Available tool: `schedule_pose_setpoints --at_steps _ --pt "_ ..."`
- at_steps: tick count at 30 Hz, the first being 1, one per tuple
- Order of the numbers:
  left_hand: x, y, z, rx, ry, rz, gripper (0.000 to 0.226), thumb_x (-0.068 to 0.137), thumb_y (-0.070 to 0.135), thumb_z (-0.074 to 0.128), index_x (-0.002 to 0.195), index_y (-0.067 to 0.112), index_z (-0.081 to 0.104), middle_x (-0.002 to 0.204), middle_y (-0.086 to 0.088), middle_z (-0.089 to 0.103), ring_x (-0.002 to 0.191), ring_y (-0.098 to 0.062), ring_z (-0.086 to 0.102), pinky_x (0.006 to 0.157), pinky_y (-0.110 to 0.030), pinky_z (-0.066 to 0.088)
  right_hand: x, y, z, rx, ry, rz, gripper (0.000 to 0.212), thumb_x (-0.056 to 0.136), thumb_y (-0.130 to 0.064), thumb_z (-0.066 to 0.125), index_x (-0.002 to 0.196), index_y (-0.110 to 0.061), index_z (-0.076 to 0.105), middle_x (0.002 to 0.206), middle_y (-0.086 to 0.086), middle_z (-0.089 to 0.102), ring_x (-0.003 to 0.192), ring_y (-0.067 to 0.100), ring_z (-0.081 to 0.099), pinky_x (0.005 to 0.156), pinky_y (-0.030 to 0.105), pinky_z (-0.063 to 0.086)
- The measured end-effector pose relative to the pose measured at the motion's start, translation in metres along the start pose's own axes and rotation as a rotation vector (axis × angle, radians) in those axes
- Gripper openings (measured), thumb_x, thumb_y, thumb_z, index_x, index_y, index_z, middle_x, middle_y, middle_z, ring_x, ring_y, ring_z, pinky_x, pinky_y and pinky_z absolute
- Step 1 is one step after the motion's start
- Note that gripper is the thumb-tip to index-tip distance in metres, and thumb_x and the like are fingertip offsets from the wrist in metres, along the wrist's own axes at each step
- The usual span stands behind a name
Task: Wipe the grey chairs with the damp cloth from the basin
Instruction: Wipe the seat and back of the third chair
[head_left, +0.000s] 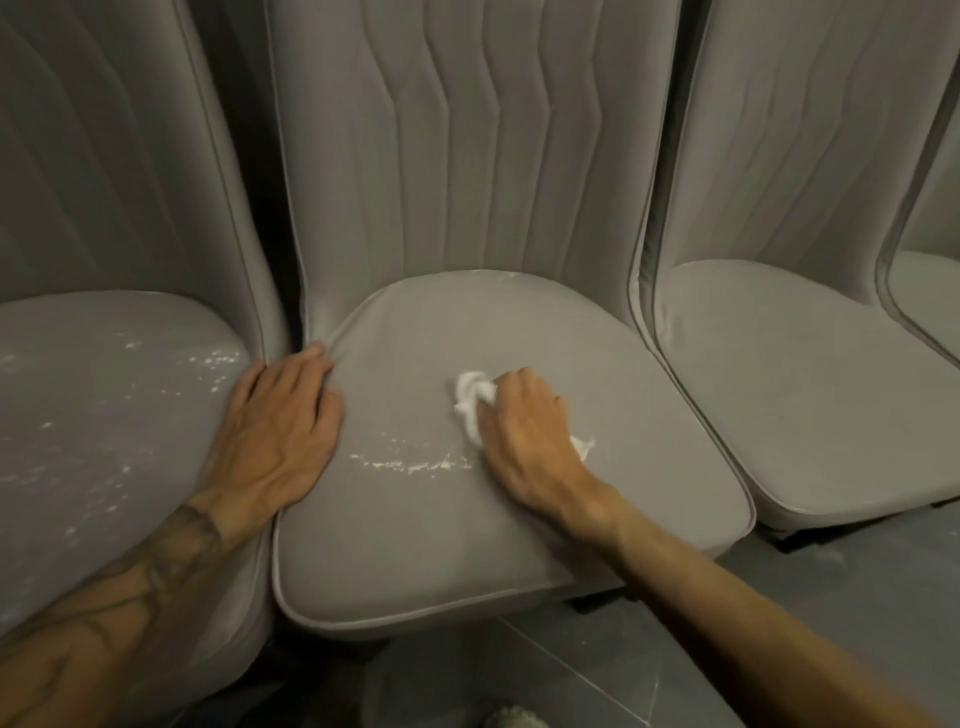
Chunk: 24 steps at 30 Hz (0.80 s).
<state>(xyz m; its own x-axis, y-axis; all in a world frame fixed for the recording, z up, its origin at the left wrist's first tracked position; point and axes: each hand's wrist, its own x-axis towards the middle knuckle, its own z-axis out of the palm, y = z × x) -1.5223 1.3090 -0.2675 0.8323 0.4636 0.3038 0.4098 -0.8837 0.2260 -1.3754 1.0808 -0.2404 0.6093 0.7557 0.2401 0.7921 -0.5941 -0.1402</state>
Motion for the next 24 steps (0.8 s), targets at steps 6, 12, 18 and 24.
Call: schedule_pose_setpoints --at_steps 6,12,18,24 --pt "0.0 -0.003 -0.002 0.028 0.007 0.017 0.044 0.105 0.035 0.032 0.138 0.016 0.052 0.154 -0.006 0.053 0.135 -0.026 0.053 0.121 -0.047 0.027 0.028 0.024 -0.013 0.055 -0.078 -0.002 0.049 0.102 -0.049 0.018 0.103 -0.01 0.048 0.106 0.013 0.049 0.097 0.032 0.046 0.084 0.044 0.032" --pt "-0.001 -0.002 0.0 0.018 0.021 0.016 0.044 0.105 0.035 0.032 0.139 0.016 0.052 0.154 -0.005 0.053 0.136 -0.024 0.053 0.122 -0.045 0.025 0.014 -0.017 0.007 0.139 -0.054 -0.208 0.026 0.106 -0.036 0.034 0.108 -0.016 0.05 0.104 0.007 0.048 0.095 0.029 0.045 0.08 0.043 0.033" --pt "0.0 -0.001 -0.003 0.024 0.021 0.028 0.045 0.105 0.033 0.033 0.137 0.013 0.056 0.152 -0.007 0.055 0.135 -0.026 0.055 0.121 -0.046 0.027 0.037 0.002 -0.006 0.112 -0.094 -0.188 0.033 0.106 -0.039 0.029 0.105 -0.011 0.048 0.107 0.01 0.049 0.097 0.03 0.046 0.085 0.044 0.032" --pt "-0.002 0.001 -0.007 -0.012 0.018 0.009 0.052 0.104 0.035 0.028 0.137 0.01 0.059 0.151 -0.009 0.056 0.136 -0.028 0.055 0.121 -0.047 0.027 0.04 -0.038 0.014 0.106 -0.076 -0.262 0.038 0.104 -0.046 0.03 0.108 -0.017 0.055 0.105 0.007 0.05 0.099 0.029 0.046 0.082 0.044 0.035"
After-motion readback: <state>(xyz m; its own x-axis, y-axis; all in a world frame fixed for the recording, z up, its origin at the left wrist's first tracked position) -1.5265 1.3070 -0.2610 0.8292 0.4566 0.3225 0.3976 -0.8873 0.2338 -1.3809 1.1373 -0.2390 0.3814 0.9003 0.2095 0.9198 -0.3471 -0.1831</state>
